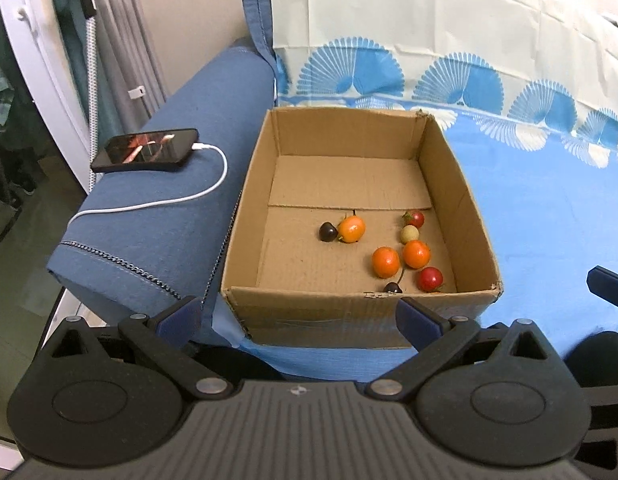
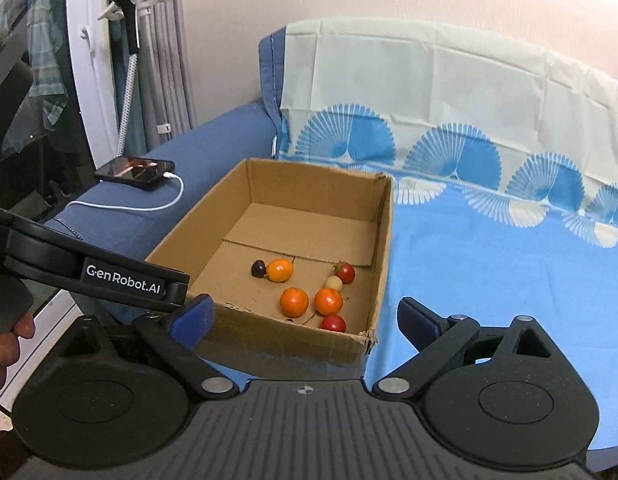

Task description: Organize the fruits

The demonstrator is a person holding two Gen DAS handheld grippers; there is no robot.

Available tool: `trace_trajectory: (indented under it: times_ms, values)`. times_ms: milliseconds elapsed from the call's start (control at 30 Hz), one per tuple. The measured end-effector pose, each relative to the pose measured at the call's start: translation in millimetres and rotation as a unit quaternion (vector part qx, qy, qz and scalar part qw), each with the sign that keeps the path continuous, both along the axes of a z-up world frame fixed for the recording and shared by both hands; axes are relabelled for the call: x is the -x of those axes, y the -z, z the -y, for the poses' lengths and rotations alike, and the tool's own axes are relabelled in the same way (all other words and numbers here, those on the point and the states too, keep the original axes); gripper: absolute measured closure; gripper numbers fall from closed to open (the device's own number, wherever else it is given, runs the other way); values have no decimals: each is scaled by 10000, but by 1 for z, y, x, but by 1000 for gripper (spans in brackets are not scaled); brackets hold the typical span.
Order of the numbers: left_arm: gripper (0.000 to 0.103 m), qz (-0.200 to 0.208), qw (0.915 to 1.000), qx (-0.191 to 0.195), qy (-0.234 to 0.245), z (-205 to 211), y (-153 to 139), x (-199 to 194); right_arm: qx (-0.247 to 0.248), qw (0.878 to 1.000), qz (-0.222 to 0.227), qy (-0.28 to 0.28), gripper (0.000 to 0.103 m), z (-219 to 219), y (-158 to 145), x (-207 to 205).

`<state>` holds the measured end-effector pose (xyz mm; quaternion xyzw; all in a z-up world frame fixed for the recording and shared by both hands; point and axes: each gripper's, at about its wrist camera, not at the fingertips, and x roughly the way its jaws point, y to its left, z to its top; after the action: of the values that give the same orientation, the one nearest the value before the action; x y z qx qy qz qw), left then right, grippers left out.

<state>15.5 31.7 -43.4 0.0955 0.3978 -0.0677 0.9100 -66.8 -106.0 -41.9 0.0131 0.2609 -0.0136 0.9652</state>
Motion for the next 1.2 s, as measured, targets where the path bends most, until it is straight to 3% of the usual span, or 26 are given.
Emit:
trace_trajectory:
  times_ms: [400,1200]
  values:
    - [0,284,9996,-26,-4,-1,-13,21,29,9998,216,37,5,-3,-8,19]
    - [0,103,9998,-19,140,-1,-2,10,-57,9999,81,139,4,0,0,10]
